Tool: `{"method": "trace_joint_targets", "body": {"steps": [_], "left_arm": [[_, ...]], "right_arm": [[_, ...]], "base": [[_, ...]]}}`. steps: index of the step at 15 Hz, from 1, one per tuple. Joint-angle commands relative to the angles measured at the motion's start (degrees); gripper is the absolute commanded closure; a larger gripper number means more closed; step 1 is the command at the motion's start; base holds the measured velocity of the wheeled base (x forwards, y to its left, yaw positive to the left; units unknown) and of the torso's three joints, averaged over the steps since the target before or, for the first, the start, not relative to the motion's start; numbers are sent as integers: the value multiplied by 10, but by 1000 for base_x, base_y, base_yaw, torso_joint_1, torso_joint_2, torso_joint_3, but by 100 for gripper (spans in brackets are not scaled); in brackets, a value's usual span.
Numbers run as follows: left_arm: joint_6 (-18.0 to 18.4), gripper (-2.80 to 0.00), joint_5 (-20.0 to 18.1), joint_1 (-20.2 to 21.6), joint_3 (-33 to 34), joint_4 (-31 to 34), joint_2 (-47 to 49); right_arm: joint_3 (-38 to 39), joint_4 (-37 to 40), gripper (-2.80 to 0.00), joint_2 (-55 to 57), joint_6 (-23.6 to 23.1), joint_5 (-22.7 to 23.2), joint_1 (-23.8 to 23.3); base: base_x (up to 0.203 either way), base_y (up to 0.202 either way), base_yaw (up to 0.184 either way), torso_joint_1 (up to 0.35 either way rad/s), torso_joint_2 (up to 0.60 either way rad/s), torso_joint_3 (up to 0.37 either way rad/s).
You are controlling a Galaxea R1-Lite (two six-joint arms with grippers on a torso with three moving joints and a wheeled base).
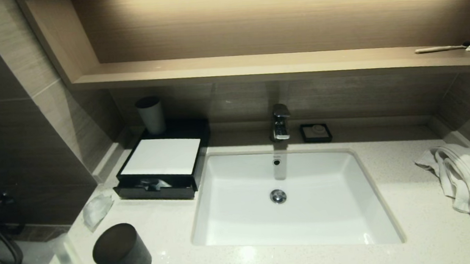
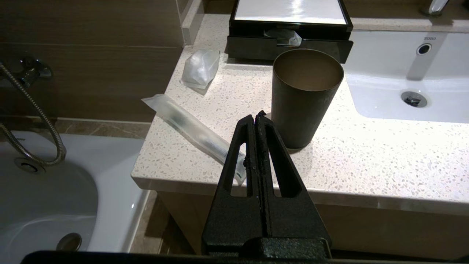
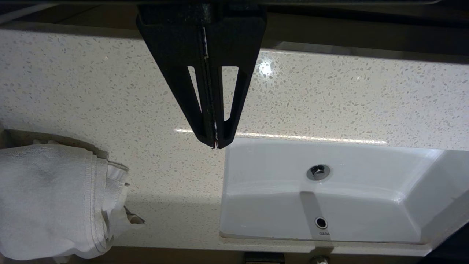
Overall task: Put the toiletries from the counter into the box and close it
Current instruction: Pick up the cup
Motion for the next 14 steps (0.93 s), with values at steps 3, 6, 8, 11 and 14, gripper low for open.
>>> {"method": "trace_joint_targets", "body": {"steps": [3,6,8,11,14], "left_arm": [[22,0,-1,0,0,0,0],[27,0,-2,0,0,-1,0],[28,0,-2,0,0,-1,0],[28,0,-2,0,0,-1,0],[33,0,-2,0,0,-1,0]], "right_arm": [[0,0,0,0,0,0,0],[0,0,0,0,0,0,0],[0,0,0,0,0,0,0],[0,0,0,0,0,0,0],[0,0,0,0,0,0,0]], "base": [[0,0,0,0,0,0],[0,0,0,0,0,0],[0,0,0,0,0,0],[0,0,0,0,0,0],[0,0,0,0,0,0]]}}
